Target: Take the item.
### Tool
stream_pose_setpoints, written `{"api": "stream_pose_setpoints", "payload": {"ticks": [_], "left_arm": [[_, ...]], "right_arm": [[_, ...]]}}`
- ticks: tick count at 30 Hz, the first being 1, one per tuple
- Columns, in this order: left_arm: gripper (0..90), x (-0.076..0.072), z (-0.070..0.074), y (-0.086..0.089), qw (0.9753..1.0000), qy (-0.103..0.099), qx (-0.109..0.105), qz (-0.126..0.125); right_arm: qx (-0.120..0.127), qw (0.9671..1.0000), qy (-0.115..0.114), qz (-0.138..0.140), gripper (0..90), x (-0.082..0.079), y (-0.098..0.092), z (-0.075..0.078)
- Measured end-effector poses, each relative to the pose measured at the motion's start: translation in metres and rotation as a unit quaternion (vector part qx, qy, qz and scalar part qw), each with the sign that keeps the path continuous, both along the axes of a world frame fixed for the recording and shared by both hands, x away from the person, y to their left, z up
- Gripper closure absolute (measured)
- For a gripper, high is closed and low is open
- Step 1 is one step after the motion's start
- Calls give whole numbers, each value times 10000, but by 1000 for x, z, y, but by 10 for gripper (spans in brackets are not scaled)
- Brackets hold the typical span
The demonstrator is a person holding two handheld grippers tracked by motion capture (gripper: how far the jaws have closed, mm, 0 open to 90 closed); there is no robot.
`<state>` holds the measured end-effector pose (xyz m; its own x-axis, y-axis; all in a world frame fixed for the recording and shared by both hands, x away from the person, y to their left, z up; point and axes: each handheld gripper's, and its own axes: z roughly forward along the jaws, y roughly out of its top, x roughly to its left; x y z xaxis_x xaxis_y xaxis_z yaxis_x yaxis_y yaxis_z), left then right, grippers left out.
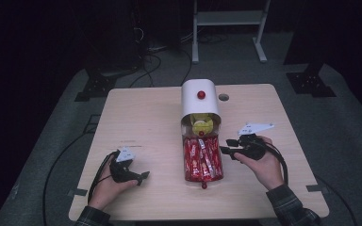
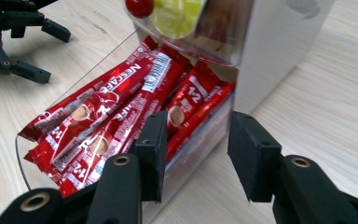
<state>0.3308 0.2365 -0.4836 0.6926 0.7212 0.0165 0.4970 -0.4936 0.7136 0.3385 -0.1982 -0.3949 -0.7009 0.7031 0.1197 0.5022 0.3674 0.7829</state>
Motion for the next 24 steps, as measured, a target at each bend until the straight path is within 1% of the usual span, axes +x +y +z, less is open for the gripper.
{"api": "stream_pose_setpoints", "payload": {"ticks": [7, 12, 14, 24], "left_arm": [[0, 0, 0, 0, 10000, -1, -13, 10], [0, 0, 0, 0, 10000, -1, -15, 18], [0, 0, 0, 0, 10000, 0, -14, 20], [0, 0, 0, 0, 10000, 2, 4, 13]], "right_arm": [[-32, 9999, 41, 153, 586, 3, 15, -1], [-47, 9997, 33, 235, 603, 5, 22, 0], [-66, 9997, 63, 240, 605, 6, 24, -2], [-143, 9993, 149, 316, 628, 13, 36, -14]]}}
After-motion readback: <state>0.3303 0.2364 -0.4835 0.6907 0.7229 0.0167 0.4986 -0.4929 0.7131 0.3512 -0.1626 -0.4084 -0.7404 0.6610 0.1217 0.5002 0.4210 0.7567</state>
